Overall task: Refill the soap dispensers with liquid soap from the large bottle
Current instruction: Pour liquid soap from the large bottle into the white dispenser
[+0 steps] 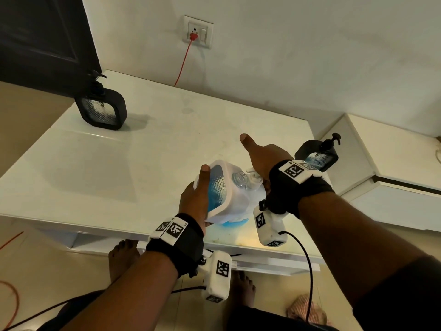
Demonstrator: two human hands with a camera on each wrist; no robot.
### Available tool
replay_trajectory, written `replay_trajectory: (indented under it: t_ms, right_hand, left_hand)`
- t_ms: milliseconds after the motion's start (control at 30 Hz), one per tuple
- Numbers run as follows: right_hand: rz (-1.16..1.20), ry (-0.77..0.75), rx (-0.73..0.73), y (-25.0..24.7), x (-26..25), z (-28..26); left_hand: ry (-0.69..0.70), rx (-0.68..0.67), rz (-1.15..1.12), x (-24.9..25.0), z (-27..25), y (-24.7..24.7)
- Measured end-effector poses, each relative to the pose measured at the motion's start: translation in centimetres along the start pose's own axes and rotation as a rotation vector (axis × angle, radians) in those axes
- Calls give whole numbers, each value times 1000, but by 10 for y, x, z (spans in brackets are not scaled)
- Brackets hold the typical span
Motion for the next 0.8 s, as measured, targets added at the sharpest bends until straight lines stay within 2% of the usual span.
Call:
replay_trajectory:
  t_ms: [467,800]
  right_hand:
    - [-55,27,91,4,7,-1]
    - [56,19,-42,-2,1,0]
  left_hand:
    - [-5,-11,5,-6,5,0]
    - [-36,0,22,1,2,1]
Point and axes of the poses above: each hand's wrist, its own z-axis towards the middle knuckle, its own y-axis out of the palm, x = y × z, the point moved 3 cm from there along z, towards the middle knuckle, and after that the axes turned 7 degrees about -x, right-handed, at the moved point
